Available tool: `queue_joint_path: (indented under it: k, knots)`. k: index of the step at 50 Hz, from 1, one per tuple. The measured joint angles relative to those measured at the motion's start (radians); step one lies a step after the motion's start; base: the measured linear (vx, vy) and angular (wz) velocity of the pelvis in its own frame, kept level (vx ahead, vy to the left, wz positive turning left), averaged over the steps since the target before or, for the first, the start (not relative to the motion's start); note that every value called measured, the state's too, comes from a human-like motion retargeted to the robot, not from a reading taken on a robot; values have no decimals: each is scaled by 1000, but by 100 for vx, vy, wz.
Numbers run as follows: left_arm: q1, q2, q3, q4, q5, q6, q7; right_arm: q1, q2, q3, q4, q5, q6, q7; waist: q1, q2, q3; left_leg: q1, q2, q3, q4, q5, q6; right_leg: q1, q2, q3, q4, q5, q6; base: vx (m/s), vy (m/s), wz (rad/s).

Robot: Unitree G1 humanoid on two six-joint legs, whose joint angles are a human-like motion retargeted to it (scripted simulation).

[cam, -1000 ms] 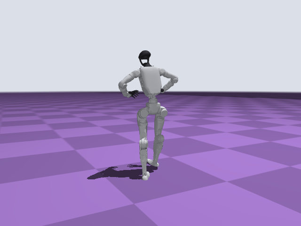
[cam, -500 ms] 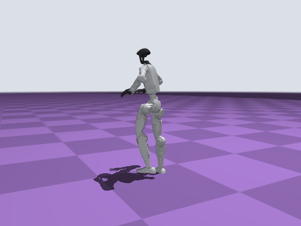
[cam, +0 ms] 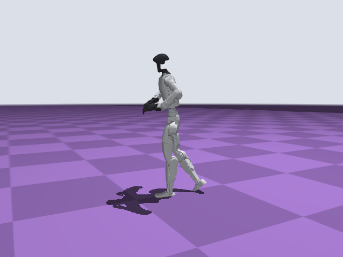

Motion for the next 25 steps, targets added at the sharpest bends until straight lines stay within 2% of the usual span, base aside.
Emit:
queue_joint_path:
  k: [2, 5, 7, 10, 12, 15, 18, 22, 25]
  knots:
    - [-23, 26, -21, -15, 11, 12, 5, 32, -1, -24, -9, 45, -6, 37, -24, -11, -12, 15, -8, -49, 0, -15, 27, -131, -12, 120, 200, 37, 18, 48, 7, 102]
    - [-62, 72, -53, -44, 32, 35, 22, 86, 3, -52, -13, 94, 4, 66, -67, -24, -24, 39, -23, -123, 0, -32, 48, -313, 43, 323, 381, 17, 73, 44, 3, 112]
    - [-85, 101, -73, -65, 39, 38, 21, 119, 8, -64, -7, 111, 13, 69, -96, -22, -26, 57, -23, -168, 14, -50, 48, -389, 60, 383, 417, -20, 72, 43, 3, 107]
    - [-133, 143, -104, -93, 31, 29, 2, 148, 13, -82, 10, 134, 23, 64, -141, -18, -21, 75, -27, -232, 42, -77, 45, -479, 38, 401, 393, -80, 35, 42, 2, 102]
    - [-168, 167, -126, -110, 13, 21, -22, 158, 13, -90, 24, 152, 24, 56, -175, -14, -17, 84, -30, -272, 61, -94, 41, -520, 26, 400, 310, -122, 22, 42, -1, 103]
    - [-226, 198, -158, -139, -23, 9, -73, 162, 4, -96, 46, 180, 26, 43, -229, -14, -7, 105, -43, -329, 85, -122, 35, -546, 17, 401, 99, -147, 36, 44, -5, 104]
    - [-297, 222, -184, -177, -73, -3, -150, 154, -19, -95, 73, 195, 35, 39, -290, -32, 24, 154, -81, -391, 105, -158, 28, -506, 3, 411, -218, -72, 101, 49, -8, 113]
    - [-368, 257, -196, -229, -108, -18, -245, 154, -39, -96, 107, 184, 62, 50, -345, -66, 87, 276, -110, -450, 115, -217, -3, -442, -6, 412, -549, 74, 250, 57, -20, 81]
    - [-385, 284, -184, -251, -120, -12, -307, 159, -31, -106, 128, 202, 80, 67, -330, -58, 114, 347, -29, -424, 116, -253, -71, -475, 99, 386, -587, 14, 256, 57, -53, -1]
